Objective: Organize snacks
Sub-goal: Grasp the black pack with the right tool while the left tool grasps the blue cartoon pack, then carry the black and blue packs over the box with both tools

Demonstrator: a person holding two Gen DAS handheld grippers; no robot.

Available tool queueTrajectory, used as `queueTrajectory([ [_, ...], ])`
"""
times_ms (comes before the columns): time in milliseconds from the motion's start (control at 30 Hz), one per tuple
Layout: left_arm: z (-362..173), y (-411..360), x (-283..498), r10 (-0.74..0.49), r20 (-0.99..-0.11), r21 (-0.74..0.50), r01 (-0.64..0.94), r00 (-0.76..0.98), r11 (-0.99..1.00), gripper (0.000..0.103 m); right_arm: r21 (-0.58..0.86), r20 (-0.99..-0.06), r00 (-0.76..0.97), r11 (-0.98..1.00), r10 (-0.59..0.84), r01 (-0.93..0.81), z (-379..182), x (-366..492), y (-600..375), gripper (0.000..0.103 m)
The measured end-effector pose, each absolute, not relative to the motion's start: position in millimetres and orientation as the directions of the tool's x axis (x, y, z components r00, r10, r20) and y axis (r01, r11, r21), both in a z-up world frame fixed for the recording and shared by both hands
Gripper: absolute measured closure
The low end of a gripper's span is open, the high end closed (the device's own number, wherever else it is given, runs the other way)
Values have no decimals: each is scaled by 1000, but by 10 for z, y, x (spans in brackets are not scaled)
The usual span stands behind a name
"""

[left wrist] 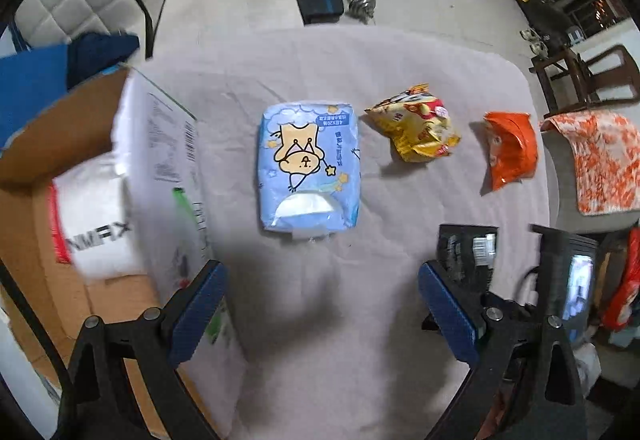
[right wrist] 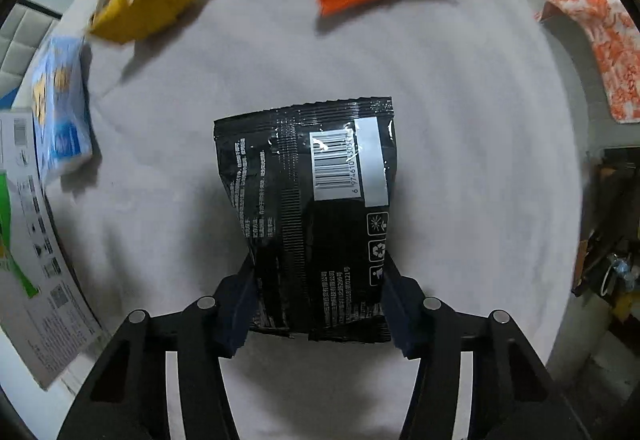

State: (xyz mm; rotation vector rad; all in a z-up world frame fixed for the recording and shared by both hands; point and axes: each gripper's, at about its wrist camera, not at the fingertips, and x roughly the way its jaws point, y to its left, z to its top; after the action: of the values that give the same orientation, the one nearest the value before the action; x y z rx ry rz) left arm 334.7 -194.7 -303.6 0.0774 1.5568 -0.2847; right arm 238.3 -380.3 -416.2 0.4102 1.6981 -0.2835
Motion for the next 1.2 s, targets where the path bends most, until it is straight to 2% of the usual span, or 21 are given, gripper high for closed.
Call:
queueTrajectory([
  [167,-3292,-1997,3637,-180,-980,-192,160,-84,968,5,10,-991,-116,907,65,420,-4064,2597,-4051,45],
  [300,-3374,-2136,3851,-95,-994,-105,189,-62,976,5,1,-991,-119,917,52,399,-4032,2697,-4111,45],
  [567,-3647,-2275,3979,-25,-994,-46,202,-108,978,5,23,-988,-132,918,81,397,-4055,2754,-4089,45],
  [800,-4092,-2283,3959,-41,-977,-82,192,-207,978,8,23,-986,-140,918,85,396,-4117,2854,-4074,45],
  [833,-4072,-2286,3953,-47,-982,-83,192,-184,978,12,25,-986,-139,917,87,398,-4110,2860,-4075,45],
  [900,-4062,-2283,3934,-62,-983,-95,191,-171,977,25,27,-987,-136,917,88,397,-4082,2842,-4096,45],
  [967,-4022,-2266,3886,-53,-988,-83,200,-147,976,46,26,-987,-137,919,86,393,-4064,2855,-4090,45],
  [1000,-3994,-2266,3868,-53,-989,-81,205,-139,975,50,24,-987,-138,919,85,393,-4060,2866,-4089,45],
  [1067,-3972,-2253,3811,-58,-990,-85,212,-130,974,56,23,-987,-140,920,84,391,-4084,2858,-4073,45],
  [1200,-3963,-2239,3638,-74,-989,-99,212,-124,972,61,28,-986,-141,926,87,377,-4071,2855,-4035,45],
])
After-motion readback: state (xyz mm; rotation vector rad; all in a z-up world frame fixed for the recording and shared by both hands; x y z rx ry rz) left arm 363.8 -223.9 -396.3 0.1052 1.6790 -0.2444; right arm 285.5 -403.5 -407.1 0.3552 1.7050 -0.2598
